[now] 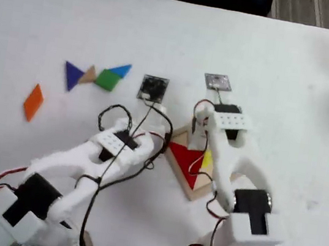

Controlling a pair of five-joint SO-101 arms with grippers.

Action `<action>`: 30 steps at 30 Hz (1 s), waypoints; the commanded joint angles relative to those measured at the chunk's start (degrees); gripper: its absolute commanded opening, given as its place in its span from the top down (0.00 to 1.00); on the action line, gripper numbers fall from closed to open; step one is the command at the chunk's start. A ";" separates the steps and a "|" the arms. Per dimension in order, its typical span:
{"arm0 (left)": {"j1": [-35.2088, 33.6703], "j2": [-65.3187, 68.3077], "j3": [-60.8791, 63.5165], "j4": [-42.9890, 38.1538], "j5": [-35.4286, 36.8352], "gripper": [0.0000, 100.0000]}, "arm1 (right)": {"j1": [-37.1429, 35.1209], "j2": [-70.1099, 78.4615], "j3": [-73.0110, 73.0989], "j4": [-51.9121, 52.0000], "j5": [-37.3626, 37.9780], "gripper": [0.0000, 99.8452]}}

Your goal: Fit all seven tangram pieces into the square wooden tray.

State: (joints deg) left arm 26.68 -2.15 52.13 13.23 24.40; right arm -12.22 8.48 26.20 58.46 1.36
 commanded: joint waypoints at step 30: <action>-0.31 -3.12 -2.73 -1.23 1.23 0.98 | -8.22 -20.09 8.44 16.40 15.38 0.98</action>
State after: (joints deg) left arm 26.77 -2.15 52.13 13.23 25.01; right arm -20.22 -3.91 32.88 73.23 14.73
